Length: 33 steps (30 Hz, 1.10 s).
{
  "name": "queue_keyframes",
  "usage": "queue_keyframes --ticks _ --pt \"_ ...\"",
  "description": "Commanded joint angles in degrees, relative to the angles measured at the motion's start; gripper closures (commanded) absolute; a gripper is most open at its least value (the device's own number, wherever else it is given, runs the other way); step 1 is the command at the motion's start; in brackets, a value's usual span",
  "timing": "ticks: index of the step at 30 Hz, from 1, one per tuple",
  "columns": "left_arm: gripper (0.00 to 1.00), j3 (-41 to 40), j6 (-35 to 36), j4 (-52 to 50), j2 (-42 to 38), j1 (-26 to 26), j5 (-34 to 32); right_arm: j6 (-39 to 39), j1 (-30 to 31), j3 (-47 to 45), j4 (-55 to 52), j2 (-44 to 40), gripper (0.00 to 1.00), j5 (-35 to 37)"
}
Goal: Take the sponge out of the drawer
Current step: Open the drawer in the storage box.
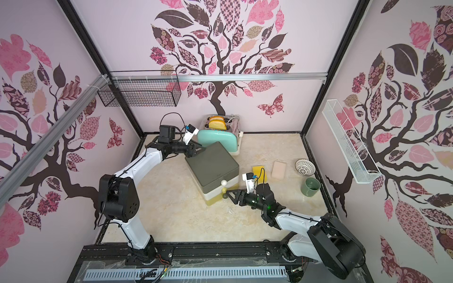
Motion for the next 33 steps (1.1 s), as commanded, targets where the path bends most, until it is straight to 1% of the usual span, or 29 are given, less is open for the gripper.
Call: queue_keyframes --ticks 1,5,12,22,33 --pt "0.57 -1.83 0.84 -4.4 2.38 -0.15 -1.1 1.39 -0.47 0.49 7.73 3.7 0.37 -0.17" --pt "0.57 -1.89 0.93 -4.5 2.25 -0.16 -1.41 2.78 -0.38 0.35 12.81 7.58 0.38 -0.92" --pt "0.57 -1.81 0.93 -4.55 2.6 -0.09 -1.28 1.38 -0.38 1.92 10.9 7.85 0.4 -0.63" --pt "0.57 -1.79 0.88 -4.5 2.68 -0.14 -1.18 3.05 -0.4 2.85 15.89 13.69 0.42 -2.15" --pt "0.57 -1.81 0.84 -4.39 3.08 -0.13 -1.09 3.18 -0.46 4.99 16.75 16.21 0.47 -2.47"
